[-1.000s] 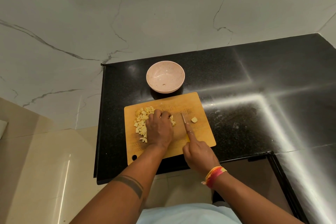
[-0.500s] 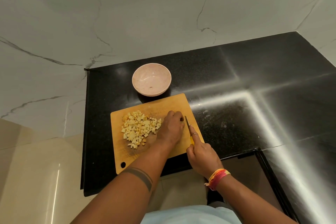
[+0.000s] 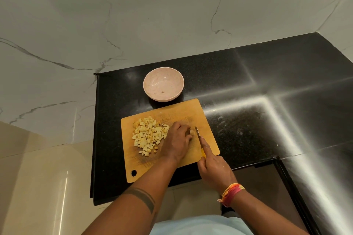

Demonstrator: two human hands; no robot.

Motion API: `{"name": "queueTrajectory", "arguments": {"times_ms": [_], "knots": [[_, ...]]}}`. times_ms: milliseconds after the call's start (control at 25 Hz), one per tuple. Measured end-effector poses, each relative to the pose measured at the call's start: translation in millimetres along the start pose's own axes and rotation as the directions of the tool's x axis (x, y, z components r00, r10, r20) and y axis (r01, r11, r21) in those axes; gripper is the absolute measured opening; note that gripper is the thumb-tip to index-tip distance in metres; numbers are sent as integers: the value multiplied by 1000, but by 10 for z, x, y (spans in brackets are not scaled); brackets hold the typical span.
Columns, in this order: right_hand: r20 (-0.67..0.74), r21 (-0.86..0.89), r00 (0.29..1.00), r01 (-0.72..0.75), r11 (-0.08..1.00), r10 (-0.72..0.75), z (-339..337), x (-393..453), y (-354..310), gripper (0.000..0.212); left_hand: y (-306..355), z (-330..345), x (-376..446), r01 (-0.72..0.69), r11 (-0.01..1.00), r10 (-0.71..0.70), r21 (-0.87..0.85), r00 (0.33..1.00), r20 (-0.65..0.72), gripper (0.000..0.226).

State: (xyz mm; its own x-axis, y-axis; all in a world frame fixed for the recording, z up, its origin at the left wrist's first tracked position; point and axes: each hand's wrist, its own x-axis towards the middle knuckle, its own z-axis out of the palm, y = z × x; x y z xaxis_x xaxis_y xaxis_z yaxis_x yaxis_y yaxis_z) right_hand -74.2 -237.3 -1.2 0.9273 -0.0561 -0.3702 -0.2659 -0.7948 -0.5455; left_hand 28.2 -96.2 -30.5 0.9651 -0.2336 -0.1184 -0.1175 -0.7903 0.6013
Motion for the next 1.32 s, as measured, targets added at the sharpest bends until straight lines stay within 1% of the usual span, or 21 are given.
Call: {"name": "queueTrajectory", "arguments": {"times_ms": [160,360,520,840,920,1080,1200,1320], "knots": [[3,-27,1000,14,1000,-14,16,-7,-8,77,42,50,46,11,998,-14,70,998,54,27],[15,-40,999,47,998,-47,64,-3,-12,77,32,47,14,11,1000,-11,5,999,-33,24],[13,-69,998,57,996,-57,74,7,10,79,20,15,4,11,999,-12,-33,1000,-29,25],[59,-122,996,70,990,-63,104,89,-22,81,61,0,24,71,997,-72,-30,997,-35,13],[59,-143,995,83,986,-75,133,-4,-1,82,71,0,34,86,996,-87,-30,996,-32,14],[120,-168,990,90,982,-70,135,-246,101,83,76,10,37,86,996,-86,-3,996,-28,16],[105,-168,992,91,982,-74,142,-343,158,82,97,12,23,96,995,-96,-19,995,-21,15],[64,-127,995,90,988,-83,106,-386,177,81,145,10,-29,123,992,-122,23,992,-16,20]]}}
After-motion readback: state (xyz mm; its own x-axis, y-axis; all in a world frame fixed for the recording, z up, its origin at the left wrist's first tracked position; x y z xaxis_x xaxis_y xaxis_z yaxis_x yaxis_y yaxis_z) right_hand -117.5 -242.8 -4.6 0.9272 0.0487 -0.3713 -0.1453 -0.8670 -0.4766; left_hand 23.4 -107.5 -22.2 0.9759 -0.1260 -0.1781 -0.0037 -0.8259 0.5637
